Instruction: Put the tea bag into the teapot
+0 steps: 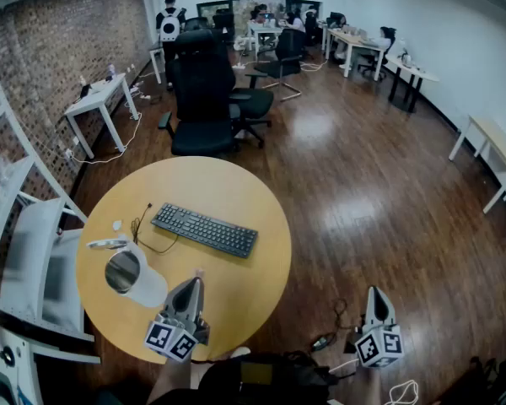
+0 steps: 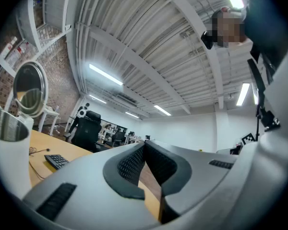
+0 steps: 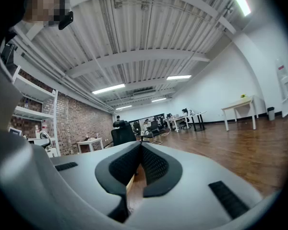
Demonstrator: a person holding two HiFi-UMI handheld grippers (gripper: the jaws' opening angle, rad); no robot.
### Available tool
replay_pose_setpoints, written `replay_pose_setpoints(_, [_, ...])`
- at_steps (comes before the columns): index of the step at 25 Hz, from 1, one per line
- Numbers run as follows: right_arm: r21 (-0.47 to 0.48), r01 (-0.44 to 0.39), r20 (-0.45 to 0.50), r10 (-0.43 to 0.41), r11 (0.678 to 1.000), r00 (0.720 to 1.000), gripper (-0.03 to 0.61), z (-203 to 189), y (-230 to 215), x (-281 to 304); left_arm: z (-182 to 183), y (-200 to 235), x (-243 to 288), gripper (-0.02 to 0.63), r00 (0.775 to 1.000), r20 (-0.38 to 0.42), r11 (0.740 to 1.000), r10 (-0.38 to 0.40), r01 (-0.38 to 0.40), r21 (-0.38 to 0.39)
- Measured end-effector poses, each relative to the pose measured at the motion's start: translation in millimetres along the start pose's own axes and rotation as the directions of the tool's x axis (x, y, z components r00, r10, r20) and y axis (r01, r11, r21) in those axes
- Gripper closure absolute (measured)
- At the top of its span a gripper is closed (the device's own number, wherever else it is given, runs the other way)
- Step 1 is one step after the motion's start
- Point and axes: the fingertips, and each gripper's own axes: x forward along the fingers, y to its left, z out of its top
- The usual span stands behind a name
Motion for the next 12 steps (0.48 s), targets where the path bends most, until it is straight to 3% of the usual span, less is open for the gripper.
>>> replay_pose_setpoints(7, [-0.032,-0.138,-0.037,0.137,0.99,0.99,0.571,-8,51,32,13,24,-47,0.62,0.993,0.019,0.993,0.119,-0.12,0.022])
replay_pose_setpoints(12, [-0.034,-0.262,-0.096,0.257,0.965,0.962,0.571,-18,99,57,28,40,-98,0.62,0.965,0.066,0.966,0.253,-0.255,0.028])
